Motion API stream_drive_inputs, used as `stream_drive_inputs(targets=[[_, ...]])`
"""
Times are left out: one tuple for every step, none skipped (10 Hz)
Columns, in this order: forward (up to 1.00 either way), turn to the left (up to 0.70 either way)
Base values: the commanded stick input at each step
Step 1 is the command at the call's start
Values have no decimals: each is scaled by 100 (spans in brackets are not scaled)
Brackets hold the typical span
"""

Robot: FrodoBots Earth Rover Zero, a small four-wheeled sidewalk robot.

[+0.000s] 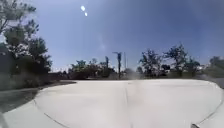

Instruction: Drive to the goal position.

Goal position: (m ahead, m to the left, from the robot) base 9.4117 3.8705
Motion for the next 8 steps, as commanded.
stream_drive_inputs(targets=[[70,0],[70,0],[70,0],[70,0],[70,0],[70,0],[70,0],[70,0]])
